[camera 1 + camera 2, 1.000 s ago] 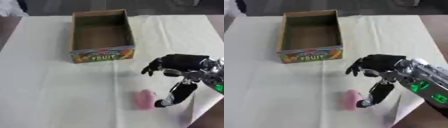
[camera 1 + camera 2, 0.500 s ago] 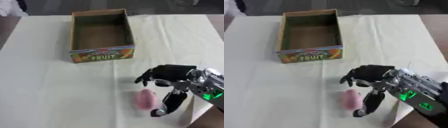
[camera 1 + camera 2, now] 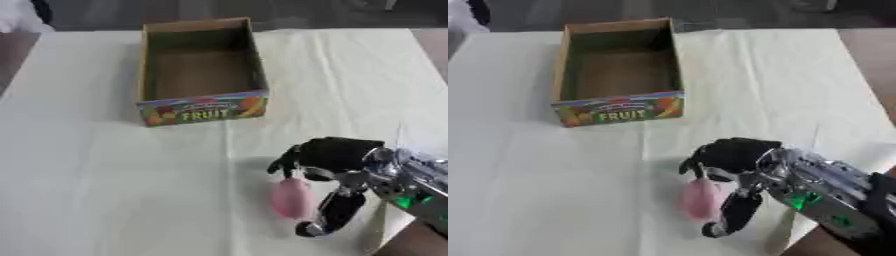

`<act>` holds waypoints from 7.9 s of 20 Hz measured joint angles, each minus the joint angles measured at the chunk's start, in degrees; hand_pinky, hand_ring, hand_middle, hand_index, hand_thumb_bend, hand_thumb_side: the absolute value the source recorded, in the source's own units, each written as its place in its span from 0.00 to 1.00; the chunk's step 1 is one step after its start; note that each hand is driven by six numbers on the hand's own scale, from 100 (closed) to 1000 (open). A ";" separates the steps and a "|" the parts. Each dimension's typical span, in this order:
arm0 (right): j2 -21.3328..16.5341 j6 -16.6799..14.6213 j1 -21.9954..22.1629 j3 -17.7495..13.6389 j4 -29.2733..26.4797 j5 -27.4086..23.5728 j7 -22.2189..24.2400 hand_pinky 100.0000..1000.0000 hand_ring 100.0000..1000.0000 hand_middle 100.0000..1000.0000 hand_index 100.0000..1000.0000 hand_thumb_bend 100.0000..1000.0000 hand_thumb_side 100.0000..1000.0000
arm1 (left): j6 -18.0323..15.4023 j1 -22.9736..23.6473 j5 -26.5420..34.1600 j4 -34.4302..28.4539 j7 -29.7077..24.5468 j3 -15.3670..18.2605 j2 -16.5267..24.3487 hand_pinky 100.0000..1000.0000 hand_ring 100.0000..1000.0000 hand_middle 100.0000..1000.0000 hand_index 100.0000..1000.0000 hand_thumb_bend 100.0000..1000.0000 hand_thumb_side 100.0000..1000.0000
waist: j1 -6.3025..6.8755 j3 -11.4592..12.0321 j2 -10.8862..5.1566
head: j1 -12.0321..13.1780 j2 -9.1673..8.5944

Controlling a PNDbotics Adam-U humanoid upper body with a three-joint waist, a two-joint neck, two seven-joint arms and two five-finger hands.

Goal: Pick up objects on the table and place them in the box.

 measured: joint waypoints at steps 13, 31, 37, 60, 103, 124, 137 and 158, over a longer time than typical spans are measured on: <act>0.00 1.13 0.41 -0.01 0.00 0.72 -0.89 0.69 0.78 0.60 0.85 0.44 0.25 | -0.02 0.00 0.01 0.00 -0.11 -0.01 -0.01 0.67 0.62 0.58 0.77 0.00 0.67 | 0.02 -0.01 0.05 | -0.21 -0.19; -1.11 3.51 1.17 -0.77 0.00 2.63 -3.00 0.69 0.77 0.54 0.74 0.39 0.15 | -0.12 -0.01 0.01 0.00 -0.36 -0.02 -0.01 0.67 0.62 0.58 0.77 0.00 0.67 | 0.09 -0.04 0.06 | -0.53 -0.25; -1.71 3.43 1.40 -1.07 0.00 3.53 -2.63 0.68 0.76 0.48 0.63 0.39 0.19 | -0.10 -0.01 0.02 0.00 -0.39 -0.02 -0.02 0.66 0.62 0.58 0.77 0.00 0.67 | 0.09 -0.04 0.08 | -0.57 -0.25; -2.51 2.78 -0.13 -1.86 0.00 0.81 -3.15 0.67 0.72 0.42 0.58 0.09 0.01 | -0.07 -0.09 0.22 0.00 -0.45 -0.02 -0.02 0.66 0.62 0.58 0.77 0.00 0.67 | 0.10 0.11 0.20 | -1.24 -0.25; 1.20 4.17 -18.31 -10.43 0.00 -2.69 -5.79 0.68 0.69 0.38 0.54 0.01 0.09 | -0.27 0.12 0.22 0.00 -0.55 -0.05 -0.02 0.65 0.62 0.58 0.77 0.00 0.67 | 0.16 1.25 0.68 | -1.57 -0.75; 18.00 12.35 -34.47 -10.51 18.65 10.61 -4.96 0.68 0.67 0.36 0.53 0.10 0.13 | -0.44 -0.34 0.55 0.00 -1.70 -1.10 -0.02 0.66 0.62 0.58 0.77 0.00 0.67 | -0.35 5.19 1.78 | -4.03 -1.42; 26.58 7.26 -37.93 -11.01 42.10 18.96 -17.53 0.71 0.69 0.36 0.53 0.06 0.11 | -0.25 -0.82 0.75 0.00 -2.32 -1.47 -0.03 0.66 0.62 0.58 0.77 0.00 0.67 | -0.74 6.03 2.49 | -5.14 -2.23; 30.28 1.46 -37.85 -12.19 53.86 24.29 -17.90 0.75 0.78 0.55 0.71 0.20 0.11 | -0.31 -1.16 1.17 0.00 -2.47 -1.76 -0.07 0.66 0.62 0.58 0.77 0.00 0.67 | -0.80 5.92 2.69 | -5.54 -2.74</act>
